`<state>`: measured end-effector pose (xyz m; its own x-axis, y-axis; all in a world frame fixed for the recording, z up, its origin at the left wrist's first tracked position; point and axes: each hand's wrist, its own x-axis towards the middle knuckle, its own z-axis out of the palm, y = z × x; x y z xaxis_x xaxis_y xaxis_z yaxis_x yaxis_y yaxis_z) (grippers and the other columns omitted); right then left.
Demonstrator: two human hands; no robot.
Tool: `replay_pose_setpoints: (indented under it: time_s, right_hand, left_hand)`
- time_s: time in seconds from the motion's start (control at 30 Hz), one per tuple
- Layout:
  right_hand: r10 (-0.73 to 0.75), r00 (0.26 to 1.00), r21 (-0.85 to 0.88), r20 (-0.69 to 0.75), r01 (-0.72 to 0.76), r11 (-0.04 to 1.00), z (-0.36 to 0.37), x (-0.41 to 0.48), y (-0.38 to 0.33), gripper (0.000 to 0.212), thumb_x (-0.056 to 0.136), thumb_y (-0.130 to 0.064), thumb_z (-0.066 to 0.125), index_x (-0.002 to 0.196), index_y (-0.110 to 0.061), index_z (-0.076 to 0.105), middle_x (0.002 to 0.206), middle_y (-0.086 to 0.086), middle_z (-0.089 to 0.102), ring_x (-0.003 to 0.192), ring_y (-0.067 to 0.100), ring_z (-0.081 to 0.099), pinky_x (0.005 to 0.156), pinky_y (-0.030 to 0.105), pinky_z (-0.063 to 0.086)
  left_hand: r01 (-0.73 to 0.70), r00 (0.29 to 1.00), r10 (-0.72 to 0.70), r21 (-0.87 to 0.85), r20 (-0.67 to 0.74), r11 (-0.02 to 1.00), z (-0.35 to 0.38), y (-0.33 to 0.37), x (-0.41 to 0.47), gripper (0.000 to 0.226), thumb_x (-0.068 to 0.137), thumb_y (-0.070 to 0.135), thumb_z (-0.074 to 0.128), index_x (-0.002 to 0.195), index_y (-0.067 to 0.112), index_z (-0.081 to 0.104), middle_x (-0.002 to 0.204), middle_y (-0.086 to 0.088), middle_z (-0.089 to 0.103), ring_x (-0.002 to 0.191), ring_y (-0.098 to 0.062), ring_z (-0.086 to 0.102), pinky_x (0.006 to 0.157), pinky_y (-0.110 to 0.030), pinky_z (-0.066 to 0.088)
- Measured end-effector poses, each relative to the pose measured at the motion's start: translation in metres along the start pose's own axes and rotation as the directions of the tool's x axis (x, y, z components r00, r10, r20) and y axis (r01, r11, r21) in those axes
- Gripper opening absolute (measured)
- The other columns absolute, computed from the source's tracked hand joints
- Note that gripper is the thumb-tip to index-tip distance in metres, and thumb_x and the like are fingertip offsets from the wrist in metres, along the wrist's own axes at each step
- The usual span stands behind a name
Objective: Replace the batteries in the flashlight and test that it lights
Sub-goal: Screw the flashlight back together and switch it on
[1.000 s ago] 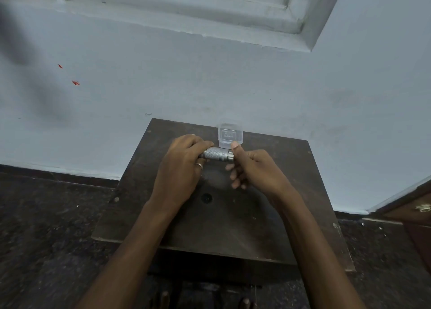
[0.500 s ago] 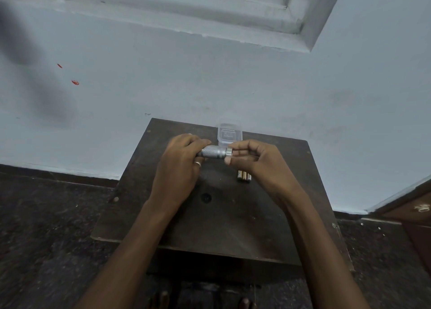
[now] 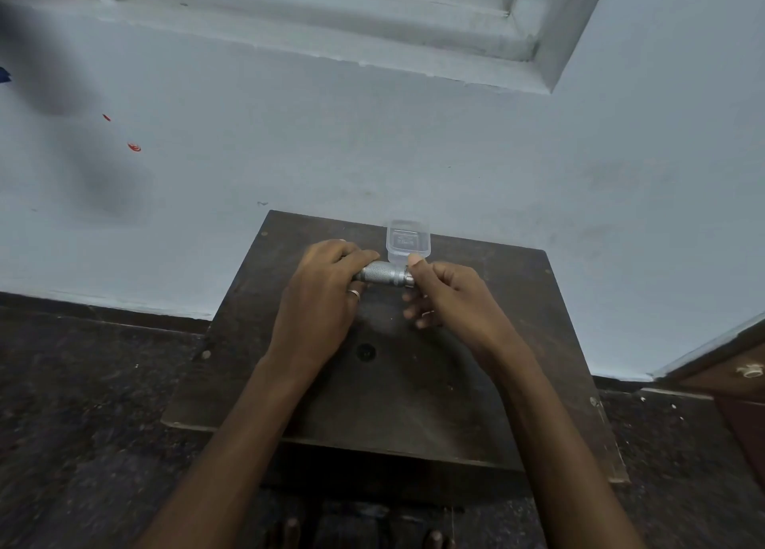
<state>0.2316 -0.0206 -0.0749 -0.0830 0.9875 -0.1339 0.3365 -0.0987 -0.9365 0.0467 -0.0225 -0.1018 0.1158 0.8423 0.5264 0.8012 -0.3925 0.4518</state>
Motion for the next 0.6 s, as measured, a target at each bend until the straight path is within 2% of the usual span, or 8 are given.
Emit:
replay_pose_setpoints:
  time_s: [0.13, 0.2, 0.27, 0.37, 0.43, 0.5, 0.53, 0.6]
  right_hand:
    - [-0.078, 0.996, 0.111, 0.036, 0.074, 0.991, -0.002, -0.003, -0.005, 0.022, 0.089, -0.019, 0.074, 0.106, -0.006, 0.07, 0.088, 0.016, 0.076, 0.078, 0.018, 0.074, 0.069, 0.027, 0.058]
    - [-0.1, 0.995, 0.111, 0.015, 0.097, 0.989, -0.003, -0.003, -0.005, 0.022, 0.086, -0.013, 0.077, 0.106, -0.006, 0.072, 0.088, 0.017, 0.077, 0.08, 0.021, 0.074, 0.076, 0.034, 0.058]
    - [-0.107, 0.994, 0.128, -0.008, 0.108, 0.986, -0.006, -0.003, -0.005, 0.022, 0.085, -0.01, 0.077, 0.107, -0.007, 0.073, 0.092, 0.017, 0.077, 0.083, 0.023, 0.074, 0.079, 0.036, 0.057]
    - [-0.123, 0.992, 0.2, -0.032, 0.127, 0.972, -0.011, -0.005, -0.006, 0.025, 0.085, -0.003, 0.076, 0.11, -0.003, 0.072, 0.094, 0.017, 0.077, 0.081, 0.011, 0.072, 0.075, 0.02, 0.055]
    - [-0.132, 0.99, 0.245, -0.045, 0.139, 0.96, -0.015, -0.006, -0.007, 0.027, 0.085, 0.0, 0.075, 0.111, -0.001, 0.071, 0.09, 0.013, 0.076, 0.079, 0.008, 0.073, 0.072, 0.015, 0.053]
    - [-0.138, 0.989, 0.283, -0.047, 0.146, 0.948, -0.016, -0.006, -0.007, 0.027, 0.084, 0.002, 0.074, 0.11, -0.001, 0.071, 0.088, 0.01, 0.076, 0.077, 0.006, 0.073, 0.07, 0.013, 0.053]
    - [-0.141, 0.989, 0.288, -0.042, 0.147, 0.946, -0.015, -0.006, -0.007, 0.027, 0.084, 0.002, 0.074, 0.11, -0.002, 0.071, 0.089, 0.01, 0.076, 0.078, 0.007, 0.073, 0.071, 0.014, 0.053]
    - [-0.141, 0.99, 0.277, -0.022, 0.141, 0.95, -0.014, -0.007, -0.008, 0.027, 0.085, 0.001, 0.074, 0.111, 0.0, 0.07, 0.093, 0.013, 0.077, 0.081, 0.011, 0.074, 0.074, 0.016, 0.055]
  left_hand:
    - [-0.001, 1.0, 0.001, -0.002, 0.0, 1.0, 0.0, 0.002, -0.002, 0.043, 0.078, 0.001, 0.071, 0.118, 0.018, 0.07, 0.108, 0.002, 0.066, 0.105, -0.022, 0.055, 0.079, -0.034, 0.05]
    - [-0.004, 1.0, 0.004, -0.019, -0.012, 1.0, 0.001, 0.001, -0.002, 0.044, 0.078, 0.003, 0.073, 0.119, 0.018, 0.071, 0.109, 0.002, 0.066, 0.104, -0.022, 0.055, 0.078, -0.034, 0.05]
    - [0.009, 1.0, -0.011, -0.082, -0.027, 0.997, 0.001, 0.001, -0.001, 0.048, 0.076, 0.008, 0.08, 0.122, 0.018, 0.07, 0.112, 0.0, 0.064, 0.103, -0.022, 0.056, 0.082, -0.029, 0.048]
    - [0.16, 0.987, -0.161, -0.219, 0.013, 0.962, -0.004, 0.002, 0.004, 0.069, 0.072, 0.028, 0.087, 0.134, 0.017, 0.06, 0.119, 0.001, 0.058, 0.106, -0.014, 0.055, 0.087, -0.009, 0.042]
    - [0.422, 0.907, -0.395, -0.366, 0.15, 0.83, -0.011, 0.006, 0.006, 0.074, 0.075, 0.048, 0.081, 0.138, 0.022, 0.054, 0.113, 0.009, 0.06, 0.099, -0.007, 0.061, 0.083, -0.008, 0.047]
    - [0.66, 0.743, -0.563, -0.54, 0.363, 0.523, -0.014, 0.011, 0.009, 0.063, 0.082, 0.062, 0.067, 0.13, 0.021, 0.058, 0.102, 0.006, 0.069, 0.083, -0.008, 0.071, 0.071, -0.026, 0.06]
    - [0.707, 0.687, -0.584, -0.584, 0.432, 0.399, -0.014, 0.013, 0.011, 0.056, 0.087, 0.063, 0.06, 0.121, 0.018, 0.063, 0.099, 0.002, 0.072, 0.075, -0.008, 0.072, 0.064, -0.028, 0.06]
    - [0.718, 0.655, -0.588, -0.634, 0.475, 0.287, -0.013, 0.014, 0.012, 0.047, 0.093, 0.057, 0.054, 0.105, 0.014, 0.069, 0.087, -0.003, 0.075, 0.064, -0.006, 0.068, 0.056, -0.024, 0.056]
